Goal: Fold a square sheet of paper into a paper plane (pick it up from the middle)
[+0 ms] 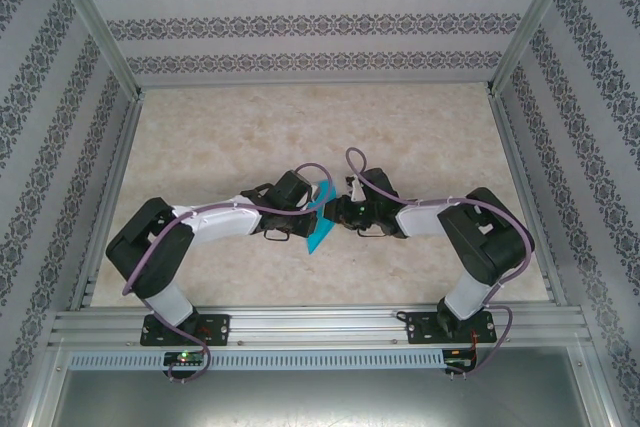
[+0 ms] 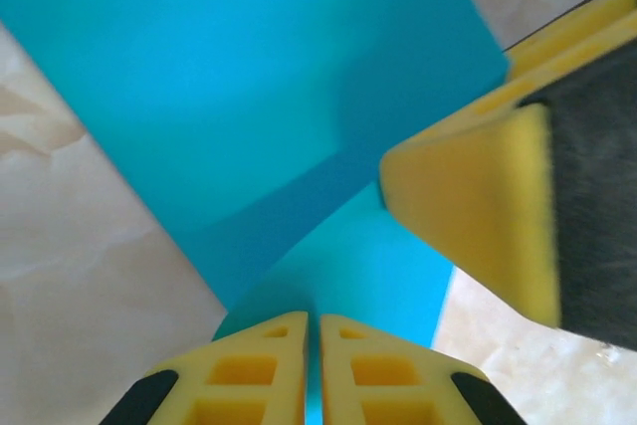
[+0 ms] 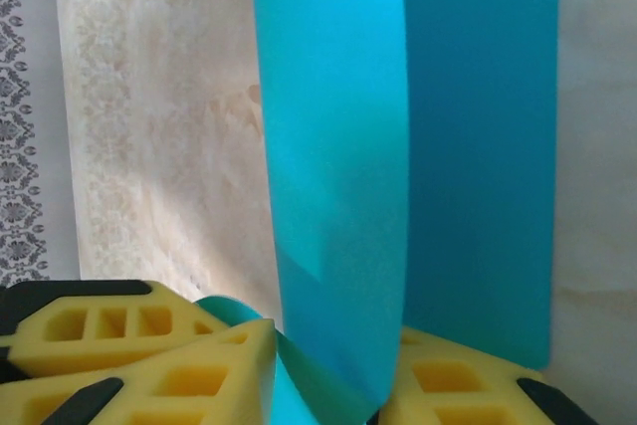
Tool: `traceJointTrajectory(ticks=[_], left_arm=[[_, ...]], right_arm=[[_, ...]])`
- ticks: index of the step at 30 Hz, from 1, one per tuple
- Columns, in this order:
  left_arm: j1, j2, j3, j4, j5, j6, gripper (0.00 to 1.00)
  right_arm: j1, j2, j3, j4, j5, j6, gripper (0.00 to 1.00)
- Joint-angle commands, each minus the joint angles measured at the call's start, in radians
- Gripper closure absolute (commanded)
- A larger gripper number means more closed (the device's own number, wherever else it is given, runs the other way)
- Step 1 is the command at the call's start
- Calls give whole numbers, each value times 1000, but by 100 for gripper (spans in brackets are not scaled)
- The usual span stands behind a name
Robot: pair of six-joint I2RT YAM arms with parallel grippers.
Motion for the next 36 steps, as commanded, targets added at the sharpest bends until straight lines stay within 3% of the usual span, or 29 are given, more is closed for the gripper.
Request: traceJointTrajectory(ticks=[1,9,18,20,22,25,30,36], left_arm=[[-7,17,-5,19,-57,-33,87],[-7,10,-18,52,-32,-28,85],[-11,-65,-68,72,-16,-24,73],[-19,-89,-82,76,-28,-23,64],[-29,-109,-98,87,-41,-24,62],[-63,-145,-122,80,-82,-34,57],[-147,-204,-149,64,-200,-33,55],[-220,-194,-161,75,-292,-31,55]], right_arm=[[13,19,44,-22,-27,-64,70],[14,70,107,-73,-44,-105,75],[37,60,86,-55,1,-66,93],[51,39,54,-16,58,6,97],[79,6,4,55,132,94,100],[113,-45,-28,74,218,160,97],[172,-105,-43,22,341,203,97],[209,-121,-112,128,441,309,97]])
